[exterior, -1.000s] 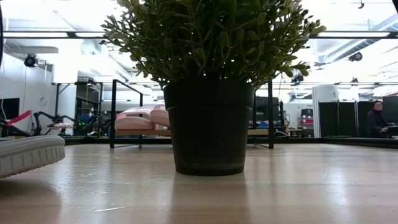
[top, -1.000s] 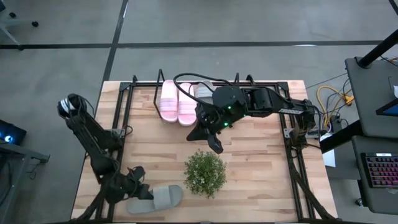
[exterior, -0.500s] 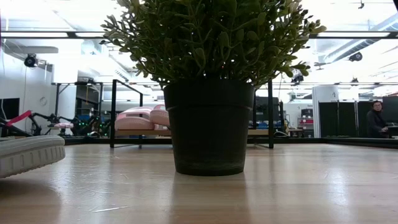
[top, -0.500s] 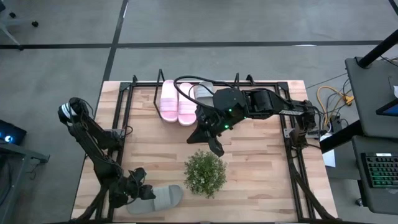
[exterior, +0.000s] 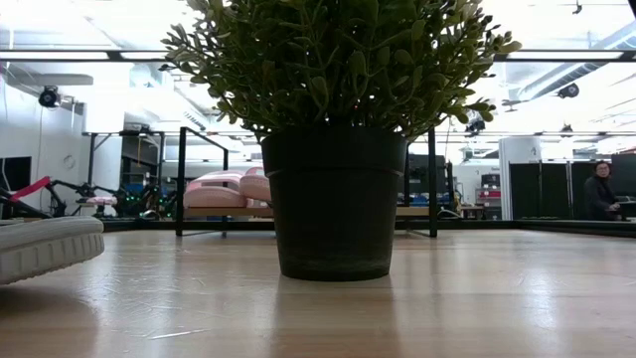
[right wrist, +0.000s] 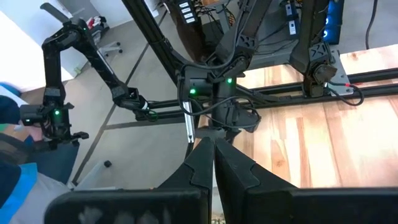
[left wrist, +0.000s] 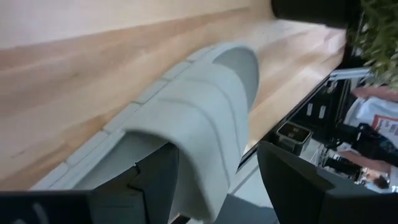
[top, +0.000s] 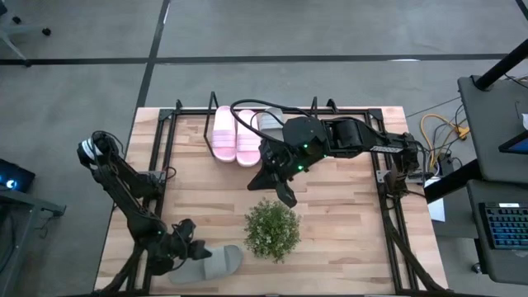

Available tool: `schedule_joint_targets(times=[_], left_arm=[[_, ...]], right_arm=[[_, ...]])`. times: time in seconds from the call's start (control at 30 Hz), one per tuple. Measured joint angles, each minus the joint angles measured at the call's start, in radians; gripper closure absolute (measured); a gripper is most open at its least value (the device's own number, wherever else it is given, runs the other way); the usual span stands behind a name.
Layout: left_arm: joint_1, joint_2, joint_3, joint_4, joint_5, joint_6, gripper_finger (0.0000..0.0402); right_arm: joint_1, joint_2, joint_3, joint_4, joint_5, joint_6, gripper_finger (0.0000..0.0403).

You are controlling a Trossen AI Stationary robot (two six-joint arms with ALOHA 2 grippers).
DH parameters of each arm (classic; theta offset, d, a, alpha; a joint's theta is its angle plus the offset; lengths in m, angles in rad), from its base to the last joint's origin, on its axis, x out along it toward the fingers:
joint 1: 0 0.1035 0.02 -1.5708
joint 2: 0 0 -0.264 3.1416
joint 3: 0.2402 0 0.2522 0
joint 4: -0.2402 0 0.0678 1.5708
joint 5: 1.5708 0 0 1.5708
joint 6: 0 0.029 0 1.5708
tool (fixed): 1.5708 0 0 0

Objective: Pick and place slides into the shelf
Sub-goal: Put the gray slide on the shelf

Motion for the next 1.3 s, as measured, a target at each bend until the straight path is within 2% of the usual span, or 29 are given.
schedule_joint_targets(times=[0.43,0.9,1.03,1.23,1.3], left_arm=[[0.013,0.010,0.001,0.007,-0.016,0.007,0.0198],[0.019,0.160,0.002,0.238,-0.028,0.035,0.0203],[0.019,0.177,0.002,0.261,-0.032,0.037,0.0246],[0.019,0.172,0.002,0.267,-0.054,0.057,0.0363],[0.019,0.172,0.002,0.267,-0.069,0.057,0.0390]], right_arm=[[0.003,0.000,0.000,0.000,0.000,0.001,0.0394],[0.011,0.000,0.000,0.000,0.000,0.009,0.0394],[0.011,0.000,0.000,-0.001,0.000,0.009,0.0394],[0.013,0.000,0.000,-0.002,0.000,0.009,0.0394],[0.013,0.000,0.000,-0.003,0.000,0.008,0.0394]])
